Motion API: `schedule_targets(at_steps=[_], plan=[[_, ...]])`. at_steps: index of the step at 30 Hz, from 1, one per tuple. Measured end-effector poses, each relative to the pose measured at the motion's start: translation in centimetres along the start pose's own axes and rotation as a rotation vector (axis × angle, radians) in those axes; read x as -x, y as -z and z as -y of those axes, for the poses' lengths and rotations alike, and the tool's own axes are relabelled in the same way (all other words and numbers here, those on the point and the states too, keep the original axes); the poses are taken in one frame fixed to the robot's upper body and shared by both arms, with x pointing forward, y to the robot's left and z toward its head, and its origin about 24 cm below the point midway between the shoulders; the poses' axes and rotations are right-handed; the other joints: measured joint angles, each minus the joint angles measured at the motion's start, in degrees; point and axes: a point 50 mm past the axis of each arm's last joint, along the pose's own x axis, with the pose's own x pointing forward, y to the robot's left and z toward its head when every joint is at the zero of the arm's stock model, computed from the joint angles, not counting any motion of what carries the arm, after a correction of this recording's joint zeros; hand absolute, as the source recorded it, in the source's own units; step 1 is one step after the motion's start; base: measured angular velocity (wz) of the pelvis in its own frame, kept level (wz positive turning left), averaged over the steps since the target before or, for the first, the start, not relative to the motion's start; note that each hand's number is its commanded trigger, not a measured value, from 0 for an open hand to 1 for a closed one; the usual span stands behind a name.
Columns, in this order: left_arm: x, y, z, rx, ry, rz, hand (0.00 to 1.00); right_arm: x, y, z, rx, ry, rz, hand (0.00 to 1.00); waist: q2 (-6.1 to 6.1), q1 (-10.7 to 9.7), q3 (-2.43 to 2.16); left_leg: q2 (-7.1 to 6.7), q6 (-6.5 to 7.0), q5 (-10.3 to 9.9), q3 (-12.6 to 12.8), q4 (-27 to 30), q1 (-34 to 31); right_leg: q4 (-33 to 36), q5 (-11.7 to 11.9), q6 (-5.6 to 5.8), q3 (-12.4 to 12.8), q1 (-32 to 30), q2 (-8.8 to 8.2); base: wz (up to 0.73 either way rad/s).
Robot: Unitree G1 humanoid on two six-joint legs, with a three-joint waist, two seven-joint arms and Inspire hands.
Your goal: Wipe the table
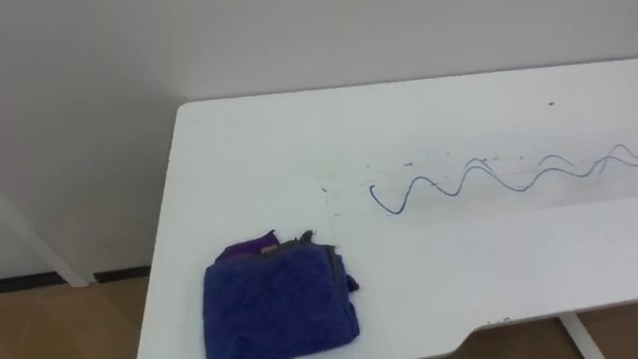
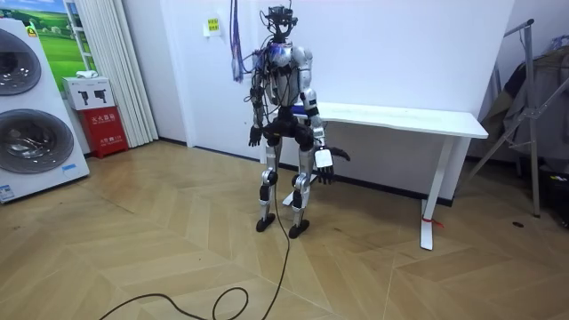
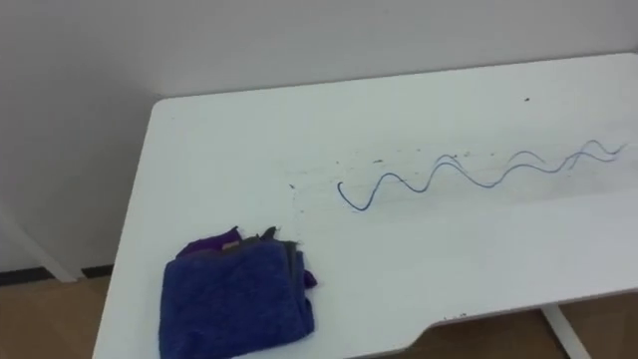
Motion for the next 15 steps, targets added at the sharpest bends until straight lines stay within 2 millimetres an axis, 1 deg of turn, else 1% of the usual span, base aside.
schedule_targets(at_steps=[1,2,4,5,7,8,9,10,11,12,13,14,15], plan=[[-0.1,0.1,-0.5,0.012,-0.014,-0.001,0.0,0.2,-1.8,-0.3,-0.051,0.012,0.052,0.0,-0.33,-0.36,0.0,-0.13,0.0,0.0,0.14,-0.08,-0.06,0.63,0.01,0.03,0.09,-0.6,0.11,-0.19],[-0.2,0.1,-0.8,0.017,-0.021,-0.002,0.0,0.4,-2.8,-0.4,-0.078,0.017,0.083,0.0,-0.45,-0.47,0.02,-0.19,0.01,0.0,0.24,-0.07,-0.1,0.85,0.01,0.04,0.21,-0.79,0.17,-0.13],[-0.4,-0.3,-2.2,0.018,-0.055,0.025,0.0,1.7,-7.1,-1.4,-0.097,0.029,0.257,0.0,-1.31,-0.06,-0.01,-0.4,0.32,0.18,0.72,0.0,-0.83,1.14,0.16,0.26,0.61,-1.87,0.08,-0.11],[-0.5,-0.5,-2.4,0.018,-0.061,0.033,0.0,2.2,-8.2,-1.8,-0.102,0.024,0.307,0.0,-1.3,0.01,0.23,-0.43,0.43,0.25,0.85,-0.02,-0.97,1.21,0.25,0.32,0.76,-2.12,0.08,-0.14],[-0.5,-0.9,-2.9,0.041,-0.068,0.056,0.0,4.7,-12.3,-3.6,-0.075,0.01,0.52,0.0,-1.81,1.01,0.26,-0.53,0.61,0.36,1.4,0.21,-2.13,1.99,0.46,0.37,1.42,-3.77,0.05,-0.16],[-0.5,-1.1,-2.9,0.039,-0.069,0.064,0.0,5.5,-13.2,-4.2,-0.059,0.005,0.577,0.0,-2.23,1.31,0.18,-0.55,0.62,0.36,1.4,0.36,-2.45,1.99,0.52,0.42,1.43,-4.03,0.02,-0.06],[-0.5,-1.3,-2.8,0.029,-0.065,0.076,0.0,7.1,-14.8,-5.3,-0.034,-0.011,0.686,0.0,-2.04,1.5,-0.02,-0.56,0.78,0.46,1.4,0.49,-2.96,1.81,0.83,0.46,1.41,-4.61,0.02,0.0],[-0.5,-1.7,-2.7,0.018,-0.061,0.087,0.0,8.9,-16.2,-6.7,-0.015,-0.049,0.787,0.0,-2.35,1.64,0.49,-0.54,0.84,0.52,1.39,0.52,-3.01,1.73,1.03,0.43,1.3,-4.64,0.04,0.05],[-0.5,-1.8,-2.6,0.011,-0.057,0.092,0.0,9.8,-16.8,-7.3,-0.009,-0.068,0.83,0.0,-2.44,1.72,0.61,-0.53,0.84,0.53,1.36,0.53,-3.06,1.73,1.05,0.41,1.13,-4.66,0.03,0.03],[-0.5,-2.0,-2.4,-0.004,-0.05,0.101,0.0,11.3,-17.7,-8.3,-0.008,-0.098,0.899,0.0,-2.62,2.72,0.61,-0.49,0.84,0.53,1.34,0.53,-3.07,1.68,1.07,0.39,1.09,-4.69,0.07,0.0],[-0.5,-2.2,-2.3,-0.01,-0.048,0.107,0.0,12.0,-18.2,-8.6,-0.012,-0.11,0.927,0.0,-2.68,2.93,0.56,-0.46,0.84,0.53,1.34,0.53,-3.08,1.6,1.08,0.37,1.08,-4.67,0.09,0.0],[-0.5,-2.5,-2.3,-0.017,-0.045,0.118,0.0,12.8,-18.5,-9.3,-0.028,-0.106,0.927,0.0,-2.82,3.64,0.47,-0.38,0.83,0.54,1.29,0.52,-3.13,1.43,1.15,0.34,0.91,-4.56,0.12,0.0],[-0.4,-2.6,-2.2,-0.024,-0.039,0.127,0.0,12.7,-18.4,-9.2,-0.036,-0.081,0.917,0.0,-2.8,4.26,0.45,-0.37,0.83,0.54,1.28,0.45,-3.21,1.42,1.26,0.38,0.85,-4.53,0.1,0.0]])
